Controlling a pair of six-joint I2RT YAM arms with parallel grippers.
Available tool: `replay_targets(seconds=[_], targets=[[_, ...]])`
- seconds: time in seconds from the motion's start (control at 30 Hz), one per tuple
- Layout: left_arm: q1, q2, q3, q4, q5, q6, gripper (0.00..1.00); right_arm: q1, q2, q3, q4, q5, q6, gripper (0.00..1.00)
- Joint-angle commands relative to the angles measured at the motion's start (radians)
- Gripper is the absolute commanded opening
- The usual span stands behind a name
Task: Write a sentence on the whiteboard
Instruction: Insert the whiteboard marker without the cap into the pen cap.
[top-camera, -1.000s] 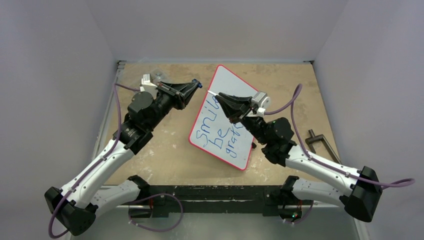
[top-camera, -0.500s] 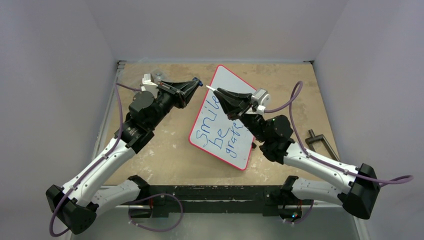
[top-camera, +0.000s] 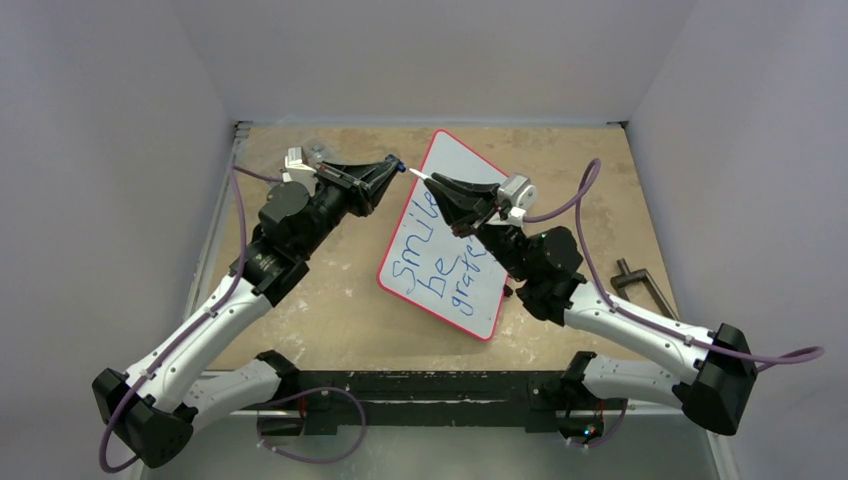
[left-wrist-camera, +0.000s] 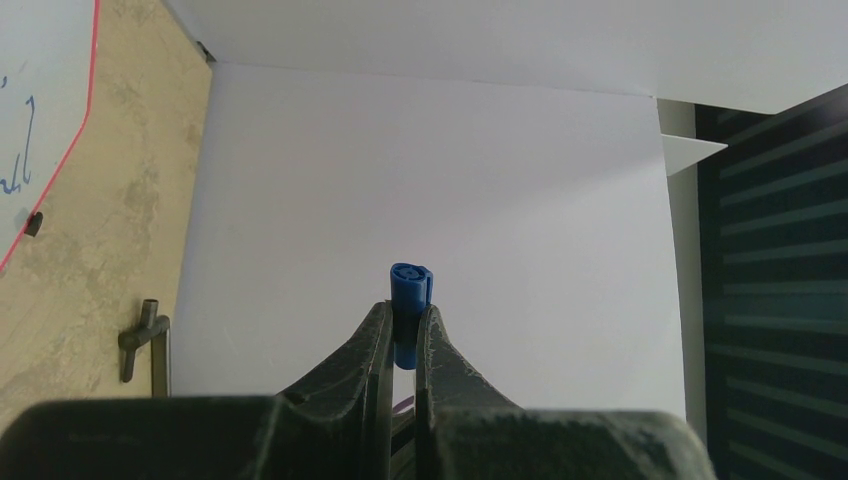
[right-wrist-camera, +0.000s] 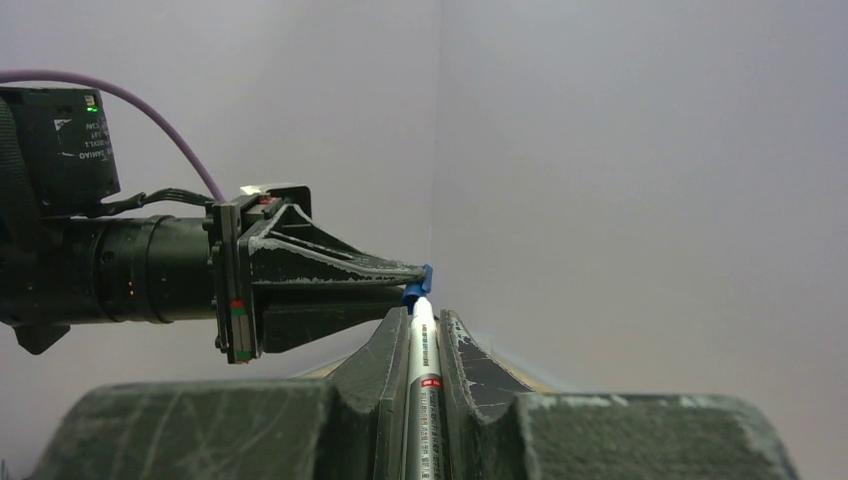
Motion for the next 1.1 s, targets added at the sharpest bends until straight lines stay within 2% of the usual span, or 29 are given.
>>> replay_targets(seconds=[0.0,1.07], targets=[[-0.004,0.005,0.016,0.039,-0.009,-0.002,0.00,0.007,0.003,0.050,0.032,-0.007,-0.013,0.00],[-0.004,0.006,0.023,0.053,0.010,-0.008,0.00,0.007,0.065,0.067,0.049,0.022,-0.023,0.00]])
